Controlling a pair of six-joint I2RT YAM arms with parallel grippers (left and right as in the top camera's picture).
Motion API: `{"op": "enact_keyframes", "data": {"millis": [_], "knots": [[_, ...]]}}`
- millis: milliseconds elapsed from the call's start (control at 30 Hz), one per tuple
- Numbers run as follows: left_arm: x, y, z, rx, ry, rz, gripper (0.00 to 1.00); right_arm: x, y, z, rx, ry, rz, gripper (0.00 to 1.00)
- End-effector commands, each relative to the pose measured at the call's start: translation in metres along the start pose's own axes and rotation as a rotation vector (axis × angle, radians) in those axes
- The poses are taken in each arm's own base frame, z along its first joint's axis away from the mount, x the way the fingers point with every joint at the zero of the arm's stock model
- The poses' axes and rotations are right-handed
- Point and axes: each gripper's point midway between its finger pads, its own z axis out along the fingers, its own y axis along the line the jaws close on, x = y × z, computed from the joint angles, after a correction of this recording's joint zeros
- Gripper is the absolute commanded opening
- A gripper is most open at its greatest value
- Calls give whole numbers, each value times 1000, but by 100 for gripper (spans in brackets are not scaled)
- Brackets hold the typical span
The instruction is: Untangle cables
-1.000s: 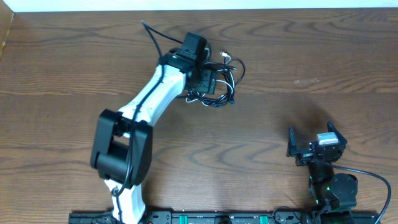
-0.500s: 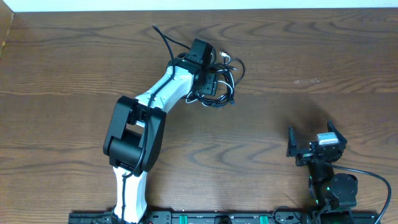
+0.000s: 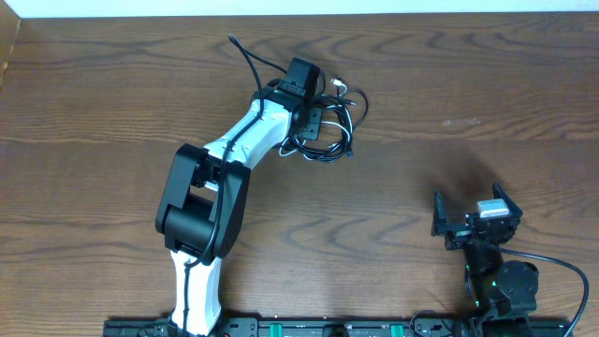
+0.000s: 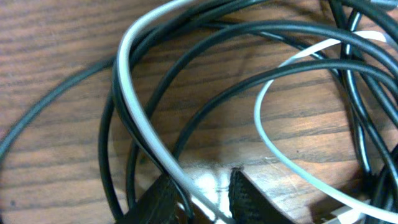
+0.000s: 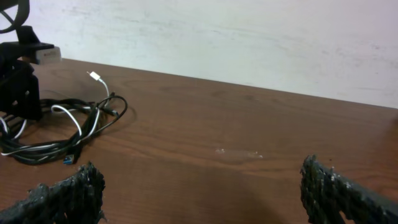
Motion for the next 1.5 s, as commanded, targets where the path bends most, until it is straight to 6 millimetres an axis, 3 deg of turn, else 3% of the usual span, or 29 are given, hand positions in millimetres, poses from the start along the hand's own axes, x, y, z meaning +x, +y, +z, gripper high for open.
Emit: {"op": "enact_keyframes", "data": {"millis": [0, 100, 267, 400, 600, 800, 900, 1133, 1333, 1467], "knots": [[-18, -3, -19, 1, -59, -1, 22, 2, -3, 0, 13, 6, -10, 99], [-31, -6, -43, 13, -115, -1, 8, 2, -3, 0, 13, 6, -10, 99], [-57, -13, -105, 53, -251, -59, 8, 2, -3, 0, 13, 6, -10, 99], [-72, -21, -166, 102, -374, -112, 8, 2, -3, 0, 13, 6, -10, 99], [-78, -47, -252, 235, -530, -98, 8, 2, -3, 0, 13, 6, -10, 99], [-73, -59, -304, 309, -617, -103, 8, 2, -3, 0, 13, 6, -10, 99], [-66, -58, -303, 303, -593, -102, 8, 2, -3, 0, 13, 6, -10, 99], [-40, -51, -268, 243, -432, -92, 8, 2, -3, 0, 13, 6, -10, 99], [-27, -41, -246, 182, -359, -76, 24, 2, -3, 0, 13, 5, -9, 99], [-28, -26, -231, 152, -322, -106, 25, 1, 1, 0, -10, 3, -9, 99]]}}
